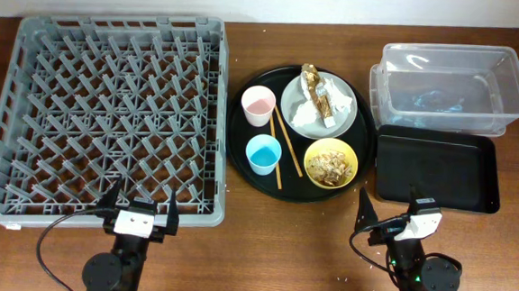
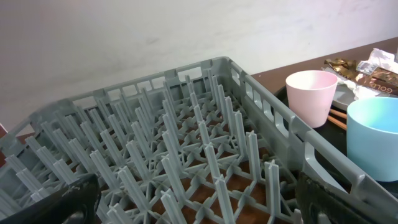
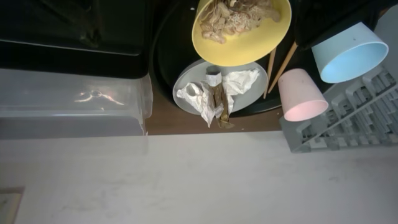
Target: Sort waste into correct bins and load items into the dishwasher rack
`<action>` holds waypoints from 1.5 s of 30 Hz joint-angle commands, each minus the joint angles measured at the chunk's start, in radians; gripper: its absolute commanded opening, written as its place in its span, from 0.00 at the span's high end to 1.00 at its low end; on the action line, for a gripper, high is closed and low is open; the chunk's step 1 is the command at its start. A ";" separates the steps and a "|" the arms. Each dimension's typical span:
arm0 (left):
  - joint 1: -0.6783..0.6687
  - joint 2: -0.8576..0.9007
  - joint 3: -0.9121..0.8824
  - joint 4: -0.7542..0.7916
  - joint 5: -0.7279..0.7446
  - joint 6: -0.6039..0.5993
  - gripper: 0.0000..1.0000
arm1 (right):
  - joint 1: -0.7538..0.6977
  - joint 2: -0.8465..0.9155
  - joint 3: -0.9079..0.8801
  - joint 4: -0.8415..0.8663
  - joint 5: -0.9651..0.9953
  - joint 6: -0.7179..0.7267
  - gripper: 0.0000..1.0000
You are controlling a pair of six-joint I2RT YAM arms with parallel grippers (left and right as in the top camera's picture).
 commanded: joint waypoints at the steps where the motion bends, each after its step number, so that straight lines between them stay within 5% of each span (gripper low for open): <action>1: 0.004 -0.005 -0.005 -0.004 -0.004 -0.010 0.00 | 0.005 -0.008 -0.009 0.016 -0.024 0.007 0.01; 31: 0.004 -0.005 -0.005 -0.003 -0.004 -0.010 0.00 | 0.005 -0.007 0.102 0.024 -0.132 0.006 0.02; 45: 0.004 -0.005 -0.005 -0.004 -0.004 -0.010 0.00 | 0.005 0.152 0.430 -0.222 -0.199 0.006 0.01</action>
